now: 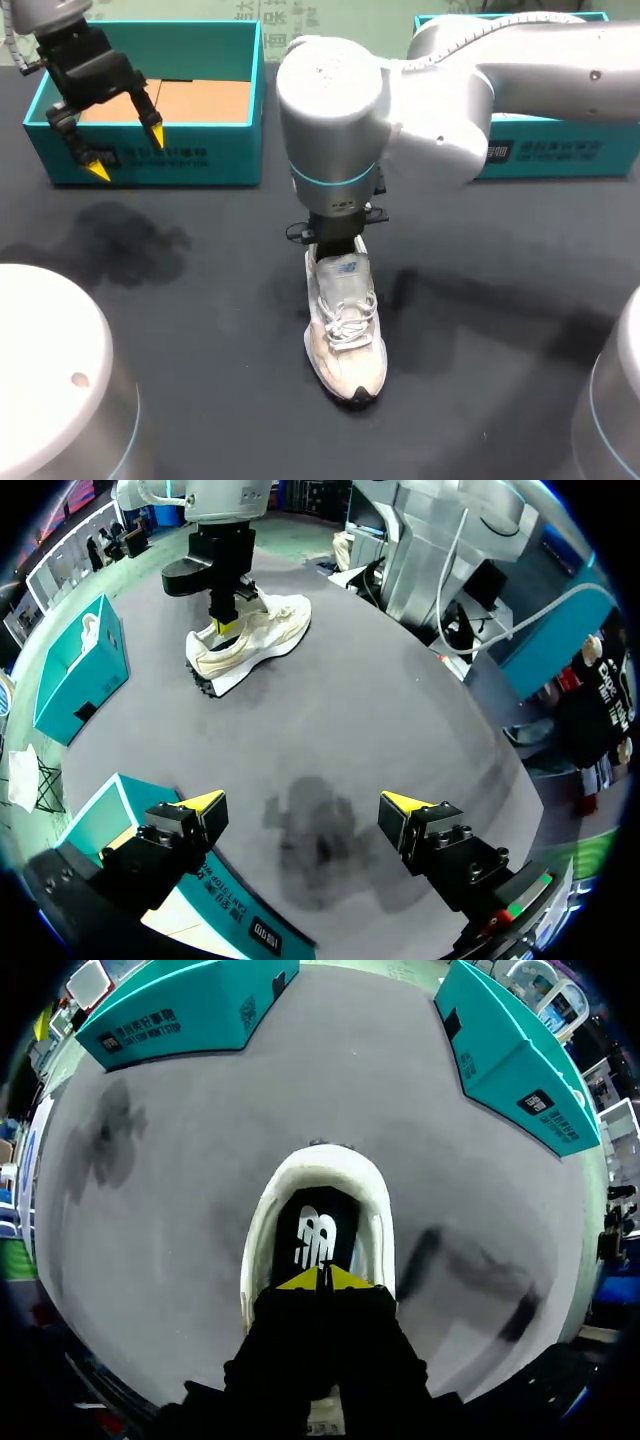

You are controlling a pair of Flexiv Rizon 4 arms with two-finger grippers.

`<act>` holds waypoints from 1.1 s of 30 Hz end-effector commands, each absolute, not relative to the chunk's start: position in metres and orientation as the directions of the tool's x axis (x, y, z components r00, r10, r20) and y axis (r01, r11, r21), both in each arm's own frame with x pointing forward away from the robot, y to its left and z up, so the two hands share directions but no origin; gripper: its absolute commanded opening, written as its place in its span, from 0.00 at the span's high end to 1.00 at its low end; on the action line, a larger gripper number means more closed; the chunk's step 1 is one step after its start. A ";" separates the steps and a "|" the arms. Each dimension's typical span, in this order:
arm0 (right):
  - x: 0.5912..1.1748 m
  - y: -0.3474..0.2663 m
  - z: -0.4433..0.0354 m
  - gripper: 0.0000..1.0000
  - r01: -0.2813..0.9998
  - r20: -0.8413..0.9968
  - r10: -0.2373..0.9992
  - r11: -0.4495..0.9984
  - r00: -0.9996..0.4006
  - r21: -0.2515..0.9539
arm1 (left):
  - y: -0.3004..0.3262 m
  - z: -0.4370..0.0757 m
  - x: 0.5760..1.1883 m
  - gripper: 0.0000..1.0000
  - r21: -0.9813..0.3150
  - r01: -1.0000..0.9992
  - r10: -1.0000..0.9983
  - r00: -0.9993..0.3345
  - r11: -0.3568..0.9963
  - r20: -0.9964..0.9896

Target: Take the shoe out of the shoebox, open the shoe tongue, remove and reinsert the insole, then place the shoe into the shoebox

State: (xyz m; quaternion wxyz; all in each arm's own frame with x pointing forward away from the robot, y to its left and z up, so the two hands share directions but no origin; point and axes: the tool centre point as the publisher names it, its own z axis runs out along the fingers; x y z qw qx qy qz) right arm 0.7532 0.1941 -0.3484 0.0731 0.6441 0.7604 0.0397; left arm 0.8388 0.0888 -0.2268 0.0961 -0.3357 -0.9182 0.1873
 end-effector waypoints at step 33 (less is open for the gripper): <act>0.722 0.189 -0.362 0.00 0.978 0.041 0.981 0.194 -0.191 -0.080 | 0.089 -0.227 0.839 0.00 -0.406 0.581 0.653 -0.756 0.705 0.051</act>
